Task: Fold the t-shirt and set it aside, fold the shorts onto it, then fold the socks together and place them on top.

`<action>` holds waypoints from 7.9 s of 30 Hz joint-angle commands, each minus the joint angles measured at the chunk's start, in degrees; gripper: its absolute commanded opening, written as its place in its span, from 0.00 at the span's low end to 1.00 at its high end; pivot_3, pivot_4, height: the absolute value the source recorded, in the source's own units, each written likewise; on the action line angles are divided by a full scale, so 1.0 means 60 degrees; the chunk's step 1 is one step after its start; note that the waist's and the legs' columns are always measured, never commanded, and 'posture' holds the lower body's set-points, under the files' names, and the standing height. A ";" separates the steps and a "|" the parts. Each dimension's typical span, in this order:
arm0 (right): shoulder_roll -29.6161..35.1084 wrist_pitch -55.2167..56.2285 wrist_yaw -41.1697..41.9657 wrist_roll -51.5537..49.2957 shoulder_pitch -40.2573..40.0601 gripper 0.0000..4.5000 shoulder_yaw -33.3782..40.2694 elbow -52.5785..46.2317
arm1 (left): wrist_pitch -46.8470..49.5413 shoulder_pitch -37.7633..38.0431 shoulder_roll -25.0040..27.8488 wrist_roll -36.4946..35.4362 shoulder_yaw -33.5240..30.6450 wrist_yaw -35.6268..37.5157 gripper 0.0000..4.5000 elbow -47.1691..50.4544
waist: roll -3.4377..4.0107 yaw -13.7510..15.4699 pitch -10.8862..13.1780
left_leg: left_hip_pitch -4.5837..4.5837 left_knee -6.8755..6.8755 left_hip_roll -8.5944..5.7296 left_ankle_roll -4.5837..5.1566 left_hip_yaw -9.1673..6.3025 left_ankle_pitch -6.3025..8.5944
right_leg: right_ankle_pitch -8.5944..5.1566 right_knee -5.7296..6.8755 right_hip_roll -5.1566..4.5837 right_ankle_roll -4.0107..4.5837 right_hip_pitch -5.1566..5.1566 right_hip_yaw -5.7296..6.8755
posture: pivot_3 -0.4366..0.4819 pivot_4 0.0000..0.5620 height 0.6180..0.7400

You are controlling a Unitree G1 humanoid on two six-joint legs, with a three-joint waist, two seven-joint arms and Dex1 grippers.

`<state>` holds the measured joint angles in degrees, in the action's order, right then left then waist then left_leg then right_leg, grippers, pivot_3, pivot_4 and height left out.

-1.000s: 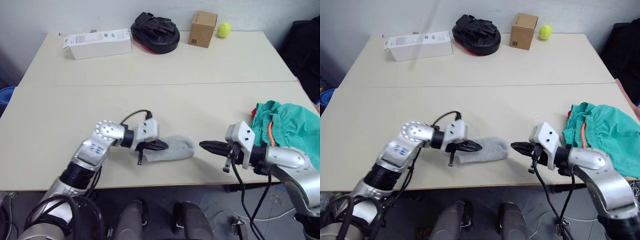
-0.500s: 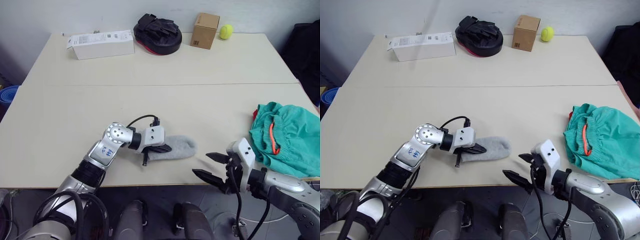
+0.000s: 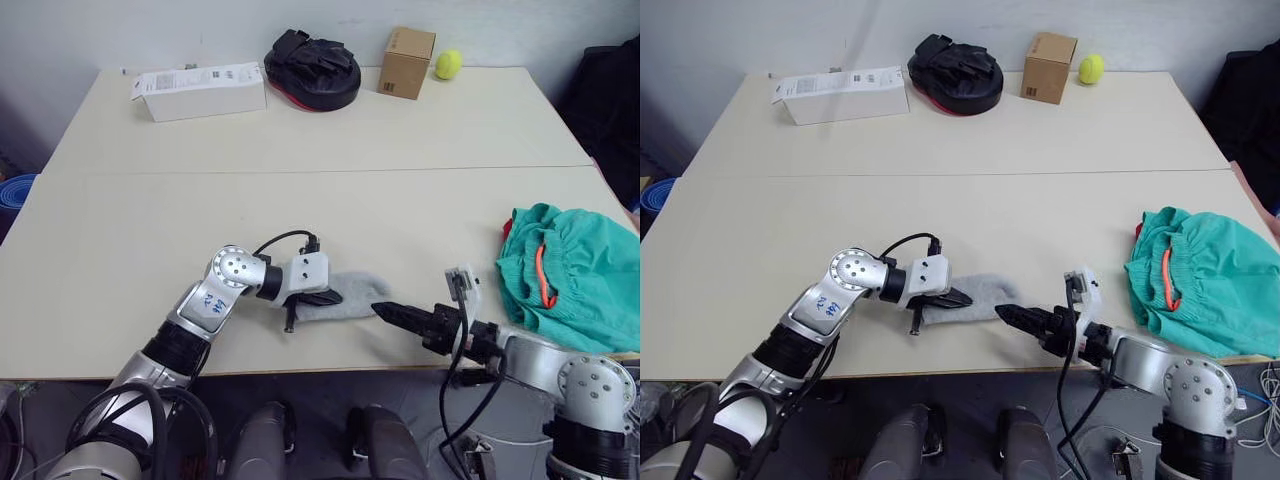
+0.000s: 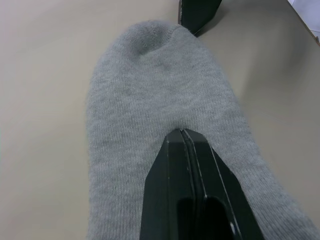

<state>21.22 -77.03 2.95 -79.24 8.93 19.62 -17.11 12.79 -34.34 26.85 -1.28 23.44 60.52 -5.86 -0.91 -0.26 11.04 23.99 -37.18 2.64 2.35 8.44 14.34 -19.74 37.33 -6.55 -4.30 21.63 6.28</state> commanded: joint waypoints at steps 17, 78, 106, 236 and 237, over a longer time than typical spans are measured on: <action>-0.0329 0.0551 -0.2174 -0.1260 0.1416 0.80 -0.1281 0.1948 | 0.0529 0.0350 0.0107 0.0277 -0.0122 -0.0380 0.00 0.0447 | -0.0020 -0.0150 -0.0062 | -0.0011 0.0029 0.0006 -0.0005 0.0004 0.0003 | -0.0004 -0.0011 0.0001 0.0007 -0.0001 -0.0003 | 0.48 0.27 1.00; 0.0612 0.1352 0.4686 0.3883 0.3553 0.77 -0.4542 0.0768 | 0.1152 0.0893 0.0258 -0.0081 -0.0950 -0.1057 0.00 0.1138 | -0.0013 -0.0233 -0.0057 | 0.0033 0.0074 0.0006 -0.0014 0.0011 0.0014 | 0.0002 -0.0056 0.0002 -0.0004 0.0053 0.0009 | 0.48 0.27 1.00; 0.1112 0.3294 0.8737 0.5883 0.4327 0.99 -0.5803 0.0806 | 0.2801 0.2335 0.1674 -0.1184 -0.2676 -0.1496 0.00 0.3673 | -0.0019 -0.0217 -0.0052 | 0.0047 0.0168 -0.0005 -0.0079 0.0035 -0.0036 | 0.0005 -0.0043 0.0003 0.0000 0.0123 0.0003 | 0.48 0.27 1.00; 0.1594 0.7830 1.0187 1.1418 0.3997 0.01 -0.7145 0.2302 | 0.2152 0.2394 0.2286 -0.1116 -0.1563 -0.1184 0.00 0.3127 | -0.0036 -0.0206 -0.0046 | 0.0017 0.0156 -0.0006 -0.0155 0.0031 -0.0111 | -0.0009 0.0052 0.0005 0.0032 0.0132 -0.0002 | 0.48 0.27 1.00; 0.1851 0.7858 1.0399 1.1362 0.3981 0.01 -0.7049 0.2280 | 0.2136 0.2400 0.2300 -0.1106 -0.1557 -0.1172 0.00 0.3122 | -0.0036 -0.0191 -0.0046 | 0.0017 0.0155 -0.0007 -0.0154 0.0030 -0.0110 | -0.0009 0.0052 0.0003 0.0032 0.0132 -0.0002 | 0.48 0.27 1.00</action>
<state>29.80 -28.66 63.55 -11.31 33.26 -23.92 -3.34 25.23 -20.18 40.11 -9.29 13.74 53.39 14.39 -1.13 -1.40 10.76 24.09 -36.26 2.58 1.45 8.61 13.68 -19.79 37.63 -6.55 -4.11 22.41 6.26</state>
